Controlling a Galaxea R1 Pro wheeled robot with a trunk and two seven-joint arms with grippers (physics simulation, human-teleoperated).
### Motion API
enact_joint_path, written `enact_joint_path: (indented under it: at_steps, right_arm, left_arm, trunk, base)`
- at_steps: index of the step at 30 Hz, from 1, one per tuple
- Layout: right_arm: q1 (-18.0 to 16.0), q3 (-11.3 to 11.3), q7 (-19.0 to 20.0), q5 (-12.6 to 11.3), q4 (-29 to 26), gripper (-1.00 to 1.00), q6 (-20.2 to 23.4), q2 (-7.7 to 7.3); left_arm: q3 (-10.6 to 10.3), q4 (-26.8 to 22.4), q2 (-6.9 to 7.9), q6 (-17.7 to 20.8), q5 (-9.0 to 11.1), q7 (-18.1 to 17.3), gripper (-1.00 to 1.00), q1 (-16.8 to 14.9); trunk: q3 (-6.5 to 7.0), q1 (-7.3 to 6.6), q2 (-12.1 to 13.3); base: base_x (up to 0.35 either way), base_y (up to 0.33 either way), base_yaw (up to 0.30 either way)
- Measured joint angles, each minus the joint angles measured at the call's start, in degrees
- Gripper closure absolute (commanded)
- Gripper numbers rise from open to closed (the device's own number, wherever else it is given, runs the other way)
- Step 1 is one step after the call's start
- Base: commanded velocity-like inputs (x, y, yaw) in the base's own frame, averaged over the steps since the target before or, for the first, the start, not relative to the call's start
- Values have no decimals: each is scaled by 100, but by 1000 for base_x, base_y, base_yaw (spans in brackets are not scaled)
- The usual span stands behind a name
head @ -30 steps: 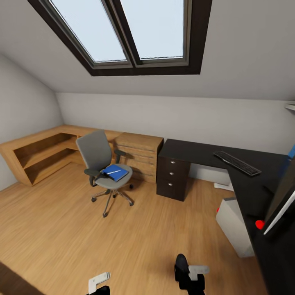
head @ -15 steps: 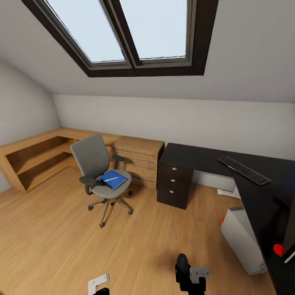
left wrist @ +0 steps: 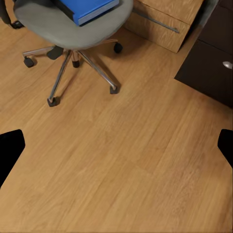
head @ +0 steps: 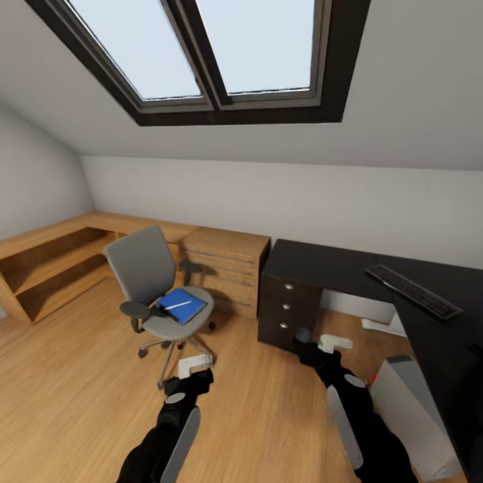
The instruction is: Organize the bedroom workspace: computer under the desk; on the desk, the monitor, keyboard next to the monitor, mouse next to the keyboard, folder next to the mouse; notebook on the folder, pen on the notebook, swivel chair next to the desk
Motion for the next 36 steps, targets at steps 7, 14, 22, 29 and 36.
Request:
enact_joint_path:
  at_steps: [7,14,22,29,36]
  right_arm:
    - [9,-142,-12,-1257,-811,100,487,-61]
    - [32,-157,-6,-1370,-708,100,496,-81]
    - [38,-150,15,-1423,-696,100,495,-76]
    - [77,-158,16,-1423,-837,100,493,-82]
    - [111,-175,-4,-1420,-841,100,478,-83]
  left_arm:
    - [102,-134,0,153,13,-14,-100,2]
    - [152,-25,115,167,12,-43,-100,2]
    - [132,-31,166,163,14,-36,-100,2]
    - [128,-451,162,202,19,-34,-100,14]
    - [96,-1327,154,580,19,-39,-100,463]
  trunk:
    - [-2,1,3]
    - [-2,1,2]
    - [-1,1,2]
    - [-1,1,2]
    - [-2,1,2]
  base:
    - [321,0,0]
    - [321,0,0]
    - [321,0,0]
    - [323,55,0]
    - [325,16,0]
